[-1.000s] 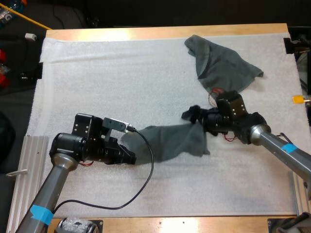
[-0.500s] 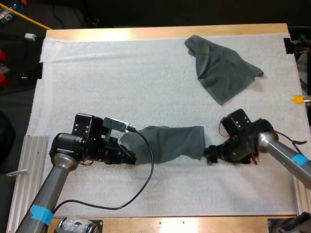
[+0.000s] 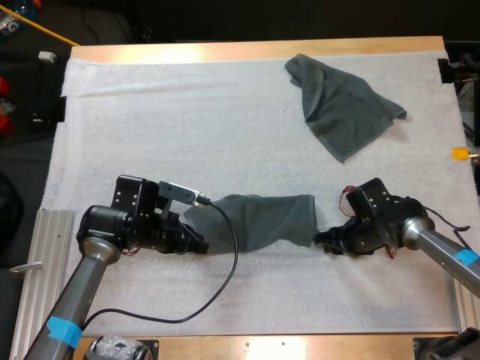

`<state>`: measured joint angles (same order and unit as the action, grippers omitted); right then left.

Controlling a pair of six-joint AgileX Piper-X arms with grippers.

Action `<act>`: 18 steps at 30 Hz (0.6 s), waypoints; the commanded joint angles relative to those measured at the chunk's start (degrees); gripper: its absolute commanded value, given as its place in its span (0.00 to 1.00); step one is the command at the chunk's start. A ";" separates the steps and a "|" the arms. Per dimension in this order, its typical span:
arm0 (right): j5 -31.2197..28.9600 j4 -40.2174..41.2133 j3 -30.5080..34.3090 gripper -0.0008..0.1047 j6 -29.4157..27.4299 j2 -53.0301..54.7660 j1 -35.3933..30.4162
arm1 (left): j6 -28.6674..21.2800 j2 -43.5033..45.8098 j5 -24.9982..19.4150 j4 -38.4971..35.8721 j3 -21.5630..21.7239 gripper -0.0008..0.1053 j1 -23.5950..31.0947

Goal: Pick towel from pile, fold and stack

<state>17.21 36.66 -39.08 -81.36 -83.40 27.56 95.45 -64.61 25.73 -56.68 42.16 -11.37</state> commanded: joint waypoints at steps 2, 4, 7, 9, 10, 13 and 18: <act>2.92 -3.07 0.07 0.38 -0.51 -0.14 0.13 | -0.19 0.10 -2.40 -0.74 0.80 0.52 0.06; 2.96 -4.49 0.07 0.38 -0.28 -0.14 0.13 | -0.19 0.33 -2.38 -1.22 1.84 0.60 0.06; 2.73 -5.42 0.07 0.38 -0.28 -0.14 0.13 | -0.19 1.49 -2.38 -1.64 3.84 0.61 0.06; 2.75 -6.09 0.07 0.38 -0.28 -0.14 0.13 | -0.19 2.60 -2.38 -2.15 5.05 0.61 0.06; 2.75 -6.89 0.07 0.38 -0.28 -0.14 0.13 | -0.19 3.58 -2.38 -2.57 5.90 0.61 0.06; 3.46 -9.30 0.07 0.38 -0.02 -0.14 0.13 | -0.19 6.57 -2.38 -3.70 7.49 0.61 0.06; 3.66 -10.97 0.07 0.38 0.69 -0.63 0.13 | 0.95 11.10 -2.37 -5.33 8.19 0.61 0.06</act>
<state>20.22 25.97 -39.02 -80.56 -83.83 27.56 95.99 -53.57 23.74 -61.46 50.08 -11.37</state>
